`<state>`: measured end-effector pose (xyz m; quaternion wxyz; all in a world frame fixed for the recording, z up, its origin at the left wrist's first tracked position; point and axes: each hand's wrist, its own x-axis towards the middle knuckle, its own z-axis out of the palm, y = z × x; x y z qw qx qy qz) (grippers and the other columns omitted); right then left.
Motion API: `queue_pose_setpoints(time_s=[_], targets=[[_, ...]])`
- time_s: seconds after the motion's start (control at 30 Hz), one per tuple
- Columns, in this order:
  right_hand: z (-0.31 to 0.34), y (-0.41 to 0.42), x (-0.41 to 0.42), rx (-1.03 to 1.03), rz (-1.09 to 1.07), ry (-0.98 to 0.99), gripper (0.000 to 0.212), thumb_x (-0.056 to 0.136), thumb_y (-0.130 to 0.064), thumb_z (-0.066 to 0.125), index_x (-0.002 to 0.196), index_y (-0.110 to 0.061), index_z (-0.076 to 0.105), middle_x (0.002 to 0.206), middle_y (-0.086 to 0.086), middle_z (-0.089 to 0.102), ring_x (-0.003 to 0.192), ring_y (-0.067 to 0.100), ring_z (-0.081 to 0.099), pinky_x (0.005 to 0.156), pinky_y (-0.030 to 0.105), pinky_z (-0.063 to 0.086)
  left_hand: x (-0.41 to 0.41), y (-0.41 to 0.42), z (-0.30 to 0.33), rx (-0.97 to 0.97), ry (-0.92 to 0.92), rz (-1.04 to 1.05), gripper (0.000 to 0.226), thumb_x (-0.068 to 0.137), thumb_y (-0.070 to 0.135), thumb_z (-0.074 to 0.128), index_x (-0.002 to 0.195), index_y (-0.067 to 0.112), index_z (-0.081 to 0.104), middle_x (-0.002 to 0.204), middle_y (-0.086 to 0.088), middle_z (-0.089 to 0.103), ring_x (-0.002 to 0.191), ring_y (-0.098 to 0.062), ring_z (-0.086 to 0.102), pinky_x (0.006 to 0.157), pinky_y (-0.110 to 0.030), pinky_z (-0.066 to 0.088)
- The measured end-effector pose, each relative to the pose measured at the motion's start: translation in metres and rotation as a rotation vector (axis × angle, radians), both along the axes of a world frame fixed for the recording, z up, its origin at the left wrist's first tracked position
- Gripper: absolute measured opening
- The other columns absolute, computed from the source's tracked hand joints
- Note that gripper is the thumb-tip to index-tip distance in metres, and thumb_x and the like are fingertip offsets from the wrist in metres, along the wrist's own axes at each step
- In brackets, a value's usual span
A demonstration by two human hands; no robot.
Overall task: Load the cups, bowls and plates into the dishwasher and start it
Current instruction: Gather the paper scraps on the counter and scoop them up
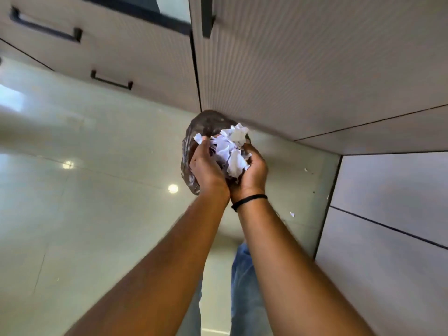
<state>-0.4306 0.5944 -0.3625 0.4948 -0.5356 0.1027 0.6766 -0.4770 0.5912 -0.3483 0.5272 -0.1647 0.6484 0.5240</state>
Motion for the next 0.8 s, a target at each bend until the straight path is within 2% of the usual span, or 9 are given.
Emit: queue_pose_setpoints(time_s=[0.17, 0.23, 0.3, 0.4, 0.53, 0.57, 0.63, 0.73, 0.8], targets=[[-0.065, -0.013, -0.006, -0.255, 0.015, -0.220, 0.064, 0.056, -0.017, 0.075, 0.117, 0.001, 0.070, 0.115, 0.023, 0.071, 0.108, 0.045, 0.067, 0.096, 0.060, 0.052, -0.009, -0.013, -0.058, -0.146, 0.046, -0.081, 0.025, 0.096, 0.026, 0.058, 0.102, 0.006, 0.070, 0.093, -0.007, 0.069, 0.080, -0.020, 0.063, 0.067, -0.022, 0.052], [-0.078, -0.013, -0.007, -0.310, 0.038, -0.277, 0.056, 0.060, -0.015, 0.072, 0.115, -0.001, 0.072, 0.109, 0.019, 0.073, 0.101, 0.043, 0.070, 0.092, 0.058, 0.055, -0.008, -0.016, -0.075, -0.181, 0.059, -0.120, 0.022, 0.099, 0.024, 0.054, 0.093, 0.008, 0.067, 0.080, -0.002, 0.066, 0.074, -0.017, 0.061, 0.052, -0.015, 0.048], [-0.091, -0.012, -0.007, -0.336, 0.064, -0.320, 0.044, 0.072, -0.011, 0.069, 0.116, -0.001, 0.071, 0.110, 0.018, 0.074, 0.094, 0.039, 0.072, 0.087, 0.053, 0.058, -0.006, -0.015, -0.089, -0.222, 0.066, -0.153, 0.023, 0.100, 0.024, 0.053, 0.085, 0.011, 0.066, 0.073, 0.002, 0.064, 0.067, -0.014, 0.061, 0.049, -0.014, 0.046], [-0.109, -0.008, -0.006, -0.369, 0.075, -0.374, 0.029, 0.084, -0.001, 0.062, 0.112, 0.002, 0.071, 0.104, 0.018, 0.074, 0.079, 0.034, 0.071, 0.074, 0.044, 0.062, -0.005, -0.012, -0.107, -0.258, 0.083, -0.204, 0.025, 0.102, 0.028, 0.052, 0.092, 0.011, 0.068, 0.073, 0.005, 0.063, 0.062, -0.007, 0.057, 0.041, -0.008, 0.039], [-0.133, 0.000, -0.006, -0.356, 0.118, -0.430, 0.016, 0.082, -0.002, 0.061, 0.093, 0.002, 0.072, 0.091, 0.019, 0.073, 0.071, 0.033, 0.067, 0.070, 0.042, 0.060, -0.009, -0.008, -0.128, -0.254, 0.087, -0.294, 0.028, 0.100, 0.034, 0.052, 0.093, 0.015, 0.071, 0.080, 0.000, 0.067, 0.078, -0.020, 0.064, 0.064, -0.024, 0.048], [-0.140, 0.001, -0.004, -0.374, 0.144, -0.460, 0.009, 0.082, -0.005, 0.063, 0.081, -0.003, 0.071, 0.082, 0.015, 0.071, 0.070, 0.030, 0.064, 0.072, 0.042, 0.056, -0.010, -0.008, -0.130, -0.241, 0.090, -0.323, 0.029, 0.100, 0.036, 0.051, 0.097, 0.014, 0.071, 0.082, -0.001, 0.067, 0.083, -0.022, 0.063, 0.070, -0.028, 0.048], [-0.157, 0.003, 0.002, -0.412, 0.203, -0.534, 0.015, 0.079, -0.018, 0.067, 0.066, -0.012, 0.064, 0.075, 0.006, 0.067, 0.071, 0.027, 0.063, 0.075, 0.042, 0.053, -0.012, -0.009, -0.133, -0.241, 0.116, -0.382, 0.037, 0.103, 0.038, 0.047, 0.115, 0.010, 0.068, 0.098, -0.004, 0.069, 0.098, -0.025, 0.063, 0.085, -0.034, 0.047], [-0.161, 0.004, 0.014, -0.474, 0.296, -0.592, 0.018, 0.080, -0.027, 0.066, 0.070, -0.014, 0.059, 0.072, 0.002, 0.063, 0.063, 0.022, 0.059, 0.071, 0.036, 0.052, -0.020, -0.015, -0.138, -0.271, 0.180, -0.405, 0.043, 0.103, 0.040, 0.046, 0.128, 0.009, 0.065, 0.126, -0.010, 0.066, 0.119, -0.027, 0.059, 0.097, -0.035, 0.044], [-0.153, 0.002, 0.022, -0.496, 0.326, -0.576, 0.020, 0.086, -0.024, 0.066, 0.073, -0.013, 0.058, 0.070, 0.000, 0.058, 0.058, 0.018, 0.050, 0.068, 0.033, 0.044, -0.025, -0.020, -0.139, -0.281, 0.172, -0.396, 0.036, 0.102, 0.040, 0.049, 0.115, 0.013, 0.069, 0.112, -0.005, 0.069, 0.108, -0.025, 0.060, 0.092, -0.034, 0.046]])
